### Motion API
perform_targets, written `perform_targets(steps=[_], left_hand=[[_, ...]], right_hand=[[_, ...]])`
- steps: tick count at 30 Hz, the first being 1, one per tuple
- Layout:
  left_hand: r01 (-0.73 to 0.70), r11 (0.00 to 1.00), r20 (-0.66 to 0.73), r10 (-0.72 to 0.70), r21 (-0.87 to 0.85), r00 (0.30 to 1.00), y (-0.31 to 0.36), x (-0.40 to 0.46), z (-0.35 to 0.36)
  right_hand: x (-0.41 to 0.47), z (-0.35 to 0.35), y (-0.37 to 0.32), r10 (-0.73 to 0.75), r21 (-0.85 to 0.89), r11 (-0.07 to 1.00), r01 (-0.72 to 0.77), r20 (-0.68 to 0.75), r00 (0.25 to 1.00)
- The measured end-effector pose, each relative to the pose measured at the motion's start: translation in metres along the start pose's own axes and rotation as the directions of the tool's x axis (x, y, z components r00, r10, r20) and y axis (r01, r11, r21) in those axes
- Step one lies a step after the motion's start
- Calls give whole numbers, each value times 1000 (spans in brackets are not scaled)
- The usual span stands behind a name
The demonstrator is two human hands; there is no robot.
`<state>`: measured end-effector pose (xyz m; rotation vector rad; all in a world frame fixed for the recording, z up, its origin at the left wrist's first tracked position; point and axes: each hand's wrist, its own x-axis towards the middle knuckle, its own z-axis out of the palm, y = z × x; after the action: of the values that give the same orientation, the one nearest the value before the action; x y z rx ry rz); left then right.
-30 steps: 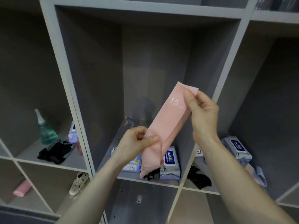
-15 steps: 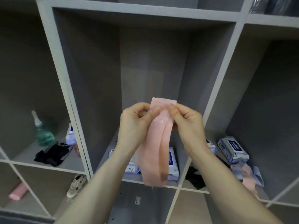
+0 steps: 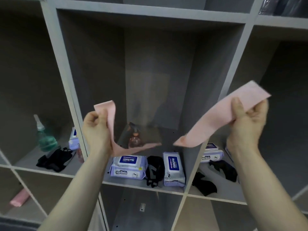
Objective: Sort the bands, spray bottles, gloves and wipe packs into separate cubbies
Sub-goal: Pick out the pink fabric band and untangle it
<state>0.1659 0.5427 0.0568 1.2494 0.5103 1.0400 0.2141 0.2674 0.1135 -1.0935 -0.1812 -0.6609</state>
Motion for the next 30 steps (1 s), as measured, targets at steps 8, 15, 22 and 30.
perform_targets(steps=[8,15,22,30], left_hand=[[-98,995,295,90,13,951,12,-12,10],[61,997,578,-18,-54,816,27,-46,13],[168,986,739,-108,-7,664,41,-86,28],[184,983,701,-138,11,700,48,-92,40]], right_hand=[[-8,1,-1,97,-286,958,-10,290,952],[-30,9,15,262,-294,943,-158,358,897],[-49,18,12,277,-265,954,-142,595,755],[-53,23,13,117,-360,919,163,641,758]])
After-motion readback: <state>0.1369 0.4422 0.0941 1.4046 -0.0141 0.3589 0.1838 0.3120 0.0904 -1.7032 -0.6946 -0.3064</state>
